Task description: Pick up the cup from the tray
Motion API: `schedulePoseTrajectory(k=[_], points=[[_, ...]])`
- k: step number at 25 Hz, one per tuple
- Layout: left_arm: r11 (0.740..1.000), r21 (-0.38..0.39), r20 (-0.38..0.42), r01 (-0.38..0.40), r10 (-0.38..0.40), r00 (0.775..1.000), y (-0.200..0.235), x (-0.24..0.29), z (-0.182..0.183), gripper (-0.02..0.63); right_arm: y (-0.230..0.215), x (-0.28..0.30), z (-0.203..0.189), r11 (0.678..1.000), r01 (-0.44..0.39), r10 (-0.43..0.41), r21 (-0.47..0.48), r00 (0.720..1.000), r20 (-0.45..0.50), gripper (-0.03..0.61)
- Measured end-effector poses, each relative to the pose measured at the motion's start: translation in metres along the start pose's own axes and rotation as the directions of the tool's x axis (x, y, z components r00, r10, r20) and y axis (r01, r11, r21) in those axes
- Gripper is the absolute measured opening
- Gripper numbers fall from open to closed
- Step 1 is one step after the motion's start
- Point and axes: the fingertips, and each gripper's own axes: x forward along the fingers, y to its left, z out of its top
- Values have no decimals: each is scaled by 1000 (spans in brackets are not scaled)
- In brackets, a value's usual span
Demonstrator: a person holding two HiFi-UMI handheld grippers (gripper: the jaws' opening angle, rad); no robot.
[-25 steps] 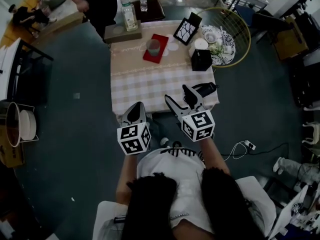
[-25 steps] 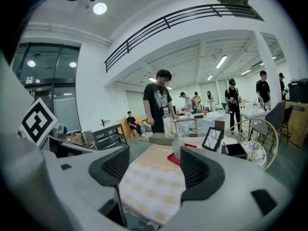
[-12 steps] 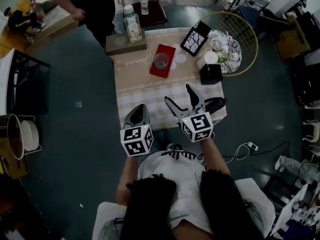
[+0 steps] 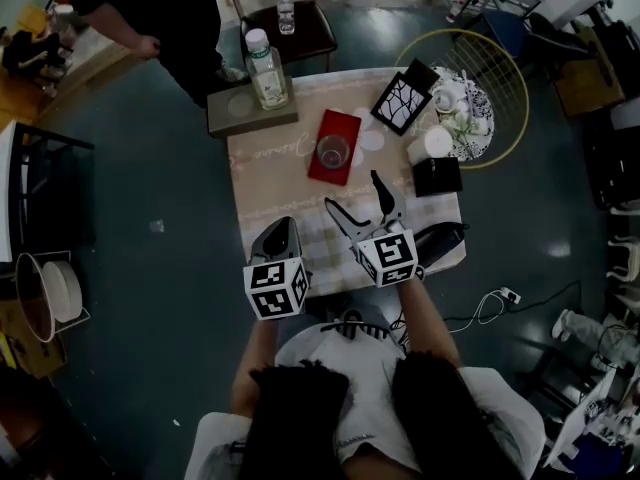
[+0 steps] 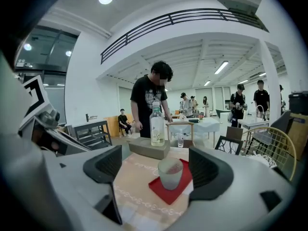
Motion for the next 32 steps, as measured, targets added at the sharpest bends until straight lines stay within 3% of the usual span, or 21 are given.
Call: schedulePoseTrajectory(k=[8,19,32], points=[[999,-34,-62,-8,6,998,30,46,5,6,-29,58,-35,998,55,-55,11,997,-53,440],[999,-50,-127,-13,6,992,51,86,-6,6,-38,105,-73,999,51,-51,-4,991,-122,449],[999,-43,-156,-16,9,988,54,93,-18,6,-45,140,-94,998,61,-63,-18,989,-134,449]])
